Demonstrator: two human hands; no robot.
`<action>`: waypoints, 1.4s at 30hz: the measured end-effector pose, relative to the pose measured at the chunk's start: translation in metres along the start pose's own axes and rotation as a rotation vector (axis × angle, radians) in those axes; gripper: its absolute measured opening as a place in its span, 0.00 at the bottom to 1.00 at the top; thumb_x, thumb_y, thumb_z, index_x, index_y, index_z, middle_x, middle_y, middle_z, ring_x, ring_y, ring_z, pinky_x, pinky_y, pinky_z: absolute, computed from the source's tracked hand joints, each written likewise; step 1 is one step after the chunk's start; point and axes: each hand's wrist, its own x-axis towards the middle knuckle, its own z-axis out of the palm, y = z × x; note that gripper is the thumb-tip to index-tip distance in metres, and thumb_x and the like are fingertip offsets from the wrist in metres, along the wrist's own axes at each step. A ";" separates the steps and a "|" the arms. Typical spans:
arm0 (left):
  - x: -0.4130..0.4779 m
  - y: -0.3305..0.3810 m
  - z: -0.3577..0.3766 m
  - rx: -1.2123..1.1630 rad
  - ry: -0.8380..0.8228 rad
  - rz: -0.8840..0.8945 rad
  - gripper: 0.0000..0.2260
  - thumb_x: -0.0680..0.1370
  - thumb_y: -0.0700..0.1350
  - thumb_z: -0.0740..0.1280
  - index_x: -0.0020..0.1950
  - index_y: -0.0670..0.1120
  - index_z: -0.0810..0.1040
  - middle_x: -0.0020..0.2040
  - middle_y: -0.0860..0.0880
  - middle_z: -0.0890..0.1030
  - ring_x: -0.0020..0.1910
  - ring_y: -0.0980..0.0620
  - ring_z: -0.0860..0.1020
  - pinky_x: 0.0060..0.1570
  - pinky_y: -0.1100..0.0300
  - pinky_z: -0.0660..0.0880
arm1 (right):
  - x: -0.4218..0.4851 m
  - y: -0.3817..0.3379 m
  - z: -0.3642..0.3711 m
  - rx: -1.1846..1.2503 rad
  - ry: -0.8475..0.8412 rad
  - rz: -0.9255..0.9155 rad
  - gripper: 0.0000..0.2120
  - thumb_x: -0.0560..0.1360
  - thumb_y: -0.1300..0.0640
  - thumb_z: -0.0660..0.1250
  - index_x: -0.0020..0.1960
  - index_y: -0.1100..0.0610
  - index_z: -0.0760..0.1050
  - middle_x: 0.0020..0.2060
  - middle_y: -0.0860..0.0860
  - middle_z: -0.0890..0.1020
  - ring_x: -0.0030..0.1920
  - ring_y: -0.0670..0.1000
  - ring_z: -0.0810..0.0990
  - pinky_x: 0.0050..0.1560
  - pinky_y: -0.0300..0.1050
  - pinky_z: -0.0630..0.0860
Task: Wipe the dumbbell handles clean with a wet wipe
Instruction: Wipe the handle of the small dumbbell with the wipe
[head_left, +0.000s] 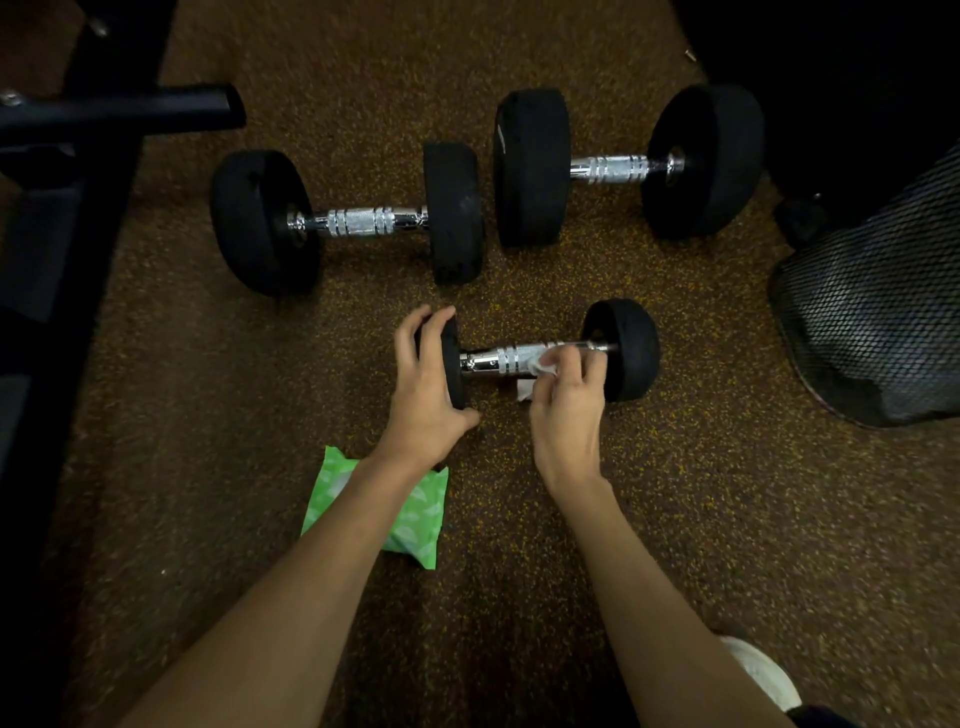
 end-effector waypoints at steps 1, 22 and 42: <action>0.000 0.000 0.000 -0.003 0.000 -0.005 0.46 0.59 0.32 0.76 0.73 0.48 0.60 0.72 0.47 0.54 0.68 0.57 0.56 0.57 0.86 0.53 | -0.002 -0.001 0.004 0.008 0.014 0.013 0.08 0.75 0.70 0.61 0.52 0.64 0.74 0.53 0.60 0.71 0.49 0.55 0.75 0.52 0.46 0.75; -0.001 0.002 0.000 0.015 0.021 -0.002 0.46 0.60 0.32 0.76 0.73 0.49 0.59 0.73 0.48 0.53 0.71 0.53 0.57 0.63 0.70 0.61 | 0.027 -0.025 0.024 1.571 0.196 1.409 0.15 0.81 0.64 0.54 0.66 0.63 0.69 0.61 0.62 0.76 0.63 0.57 0.75 0.68 0.51 0.68; -0.001 0.003 0.001 0.011 0.026 -0.004 0.46 0.59 0.32 0.76 0.73 0.50 0.60 0.72 0.48 0.54 0.69 0.58 0.55 0.63 0.74 0.57 | 0.019 -0.018 0.006 1.323 0.054 1.465 0.15 0.80 0.68 0.56 0.65 0.64 0.72 0.61 0.60 0.78 0.60 0.57 0.78 0.61 0.49 0.74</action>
